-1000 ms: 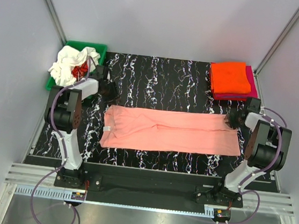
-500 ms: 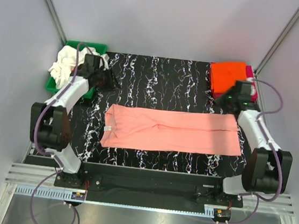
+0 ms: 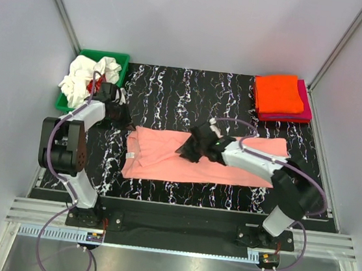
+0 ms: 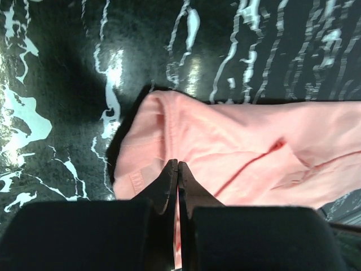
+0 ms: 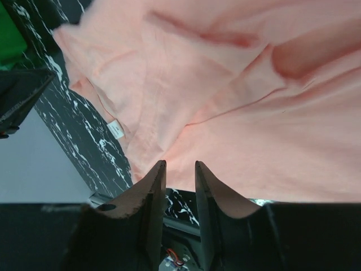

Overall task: Fold and stack the t-shirts
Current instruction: Fold the tshirt

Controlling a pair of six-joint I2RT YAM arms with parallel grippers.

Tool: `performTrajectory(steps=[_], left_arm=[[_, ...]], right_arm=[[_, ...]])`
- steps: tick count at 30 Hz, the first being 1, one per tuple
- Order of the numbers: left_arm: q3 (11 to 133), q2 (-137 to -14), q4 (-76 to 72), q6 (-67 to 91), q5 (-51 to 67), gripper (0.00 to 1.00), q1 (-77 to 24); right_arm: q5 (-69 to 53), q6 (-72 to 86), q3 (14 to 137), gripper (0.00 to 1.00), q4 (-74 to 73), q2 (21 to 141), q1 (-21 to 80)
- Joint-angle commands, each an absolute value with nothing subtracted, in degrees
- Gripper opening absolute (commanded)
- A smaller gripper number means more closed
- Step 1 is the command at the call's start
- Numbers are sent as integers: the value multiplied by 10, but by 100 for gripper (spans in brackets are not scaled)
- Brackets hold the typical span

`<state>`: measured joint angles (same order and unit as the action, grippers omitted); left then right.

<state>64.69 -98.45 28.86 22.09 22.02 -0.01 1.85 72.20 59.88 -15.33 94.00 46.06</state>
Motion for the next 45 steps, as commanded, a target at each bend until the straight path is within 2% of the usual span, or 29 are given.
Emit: performTrajectory(steps=[1,8,13,30,34,39,45], left_arm=[[663,-991,283,202,184,0,-1],[668,-1015,303,191,125,0,-1],[679,-1052,308,188,131,0,-1],[683,-1055,308,186,119,0,-1],[686,-1056,308,186,120,0,-1],[688,-1056,308,189,119,0,-1],[688,-1059,308,187,111,0,-1]], right_arm=[[42,854,638,35,-136,980,503],[21,917,688,36,-127,1075,555],[22,943,707,37,-124,1098,570],[32,959,739,36,-110,1143,571],[54,946,741,29,-108,1139,571],[64,935,736,0,-105,1130,570],[85,910,724,0,-105,1093,570]])
